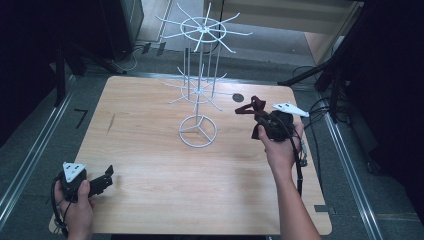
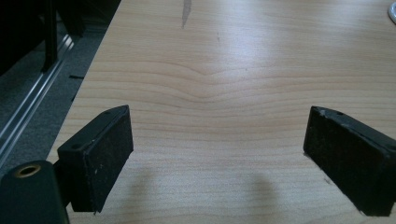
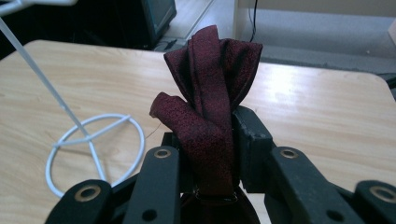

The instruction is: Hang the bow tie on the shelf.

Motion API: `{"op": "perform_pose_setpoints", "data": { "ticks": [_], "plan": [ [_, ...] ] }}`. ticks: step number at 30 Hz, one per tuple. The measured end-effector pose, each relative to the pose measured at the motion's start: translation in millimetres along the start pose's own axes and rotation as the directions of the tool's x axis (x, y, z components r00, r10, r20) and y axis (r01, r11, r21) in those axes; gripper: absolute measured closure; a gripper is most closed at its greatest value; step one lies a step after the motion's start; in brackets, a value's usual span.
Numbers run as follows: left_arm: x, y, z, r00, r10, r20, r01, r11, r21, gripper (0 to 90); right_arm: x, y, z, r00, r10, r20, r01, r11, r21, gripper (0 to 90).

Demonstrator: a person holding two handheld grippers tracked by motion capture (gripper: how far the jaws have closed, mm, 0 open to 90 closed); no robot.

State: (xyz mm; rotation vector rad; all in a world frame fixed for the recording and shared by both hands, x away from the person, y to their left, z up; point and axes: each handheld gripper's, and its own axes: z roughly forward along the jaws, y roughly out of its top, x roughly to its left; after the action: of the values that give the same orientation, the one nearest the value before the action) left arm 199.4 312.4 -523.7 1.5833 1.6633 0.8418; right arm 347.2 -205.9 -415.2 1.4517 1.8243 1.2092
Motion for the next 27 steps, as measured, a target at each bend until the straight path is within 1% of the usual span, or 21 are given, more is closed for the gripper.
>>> {"op": "perform_pose_setpoints", "data": {
  "ticks": [1, 2, 3, 4, 6, 7, 12, 13, 16, 18, 27],
  "plan": [
    [0.0, 0.0, 0.0, 1.0000, 0.000, 0.000, 0.000, 1.0000, 0.000, 9.0, 0.0, 0.0, 0.0, 1.0000, 0.000, 0.000, 0.000, 1.000, 0.000, 74.0],
    [0.0, 0.0, 0.0, 1.0000, -0.001, 0.000, 0.001, 1.0000, -0.001, 9.0, 3.5, 2.2, 0.7, 0.9999, 0.013, -0.005, -0.013, 1.000, -0.021, 74.0],
    [0.0, 0.0, 0.0, 1.0000, -0.001, 0.000, 0.001, 1.0000, -0.001, 9.0, 3.5, 2.2, 0.7, 0.9999, 0.013, -0.005, -0.013, 1.000, -0.021, 74.0],
    [0.1, 0.0, -0.1, 1.0000, -0.002, 0.000, 0.002, 1.0000, -0.001, 9.0, 7.4, 4.0, 1.6, 0.9998, 0.021, -0.008, -0.021, 0.999, -0.037, 73.9],
    [0.2, 0.0, -0.1, 1.0000, -0.002, 0.000, 0.002, 1.0000, -0.001, 9.0, 11.7, 5.9, 2.6, 0.9997, 0.019, -0.012, -0.020, 0.998, -0.057, 73.9],
    [0.2, 0.0, -0.1, 1.0000, -0.002, 0.000, 0.002, 1.0000, -0.001, 9.0, 11.7, 5.9, 2.6, 0.9997, 0.019, -0.012, -0.020, 0.998, -0.057, 73.9],
    [0.5, 0.0, 0.0, 1.0000, -0.003, 0.003, 0.003, 1.0000, 0.000, 9.0, 22.8, 11.5, 2.7, 0.9996, 0.005, -0.027, -0.008, 0.995, -0.096, 73.9],
    [0.6, 0.0, 0.0, 1.0000, -0.002, 0.002, 0.002, 1.0000, 0.000, 9.0, 27.4, 13.1, 2.8, 0.9994, -0.010, -0.032, 0.006, 0.994, -0.111, 74.0],
    [0.6, 0.0, -0.1, 1.0000, -0.004, 0.003, 0.004, 1.0000, 0.000, 9.0, 34.1, 14.3, 3.3, 0.9989, -0.026, -0.038, 0.021, 0.991, -0.130, 73.9],
    [0.7, 0.0, -0.2, 1.0000, -0.004, 0.004, 0.004, 1.0000, 0.000, 9.0, 37.3, 14.3, 3.8, 0.9986, -0.035, -0.040, 0.029, 0.990, -0.138, 73.9],
    [0.7, 0.0, 0.0, 1.0000, -0.004, 0.003, 0.004, 1.0000, 0.000, 9.0, 44.3, 15.6, 6.6, 0.9983, -0.041, -0.042, 0.035, 0.989, -0.144, 73.9]
  ]
}}
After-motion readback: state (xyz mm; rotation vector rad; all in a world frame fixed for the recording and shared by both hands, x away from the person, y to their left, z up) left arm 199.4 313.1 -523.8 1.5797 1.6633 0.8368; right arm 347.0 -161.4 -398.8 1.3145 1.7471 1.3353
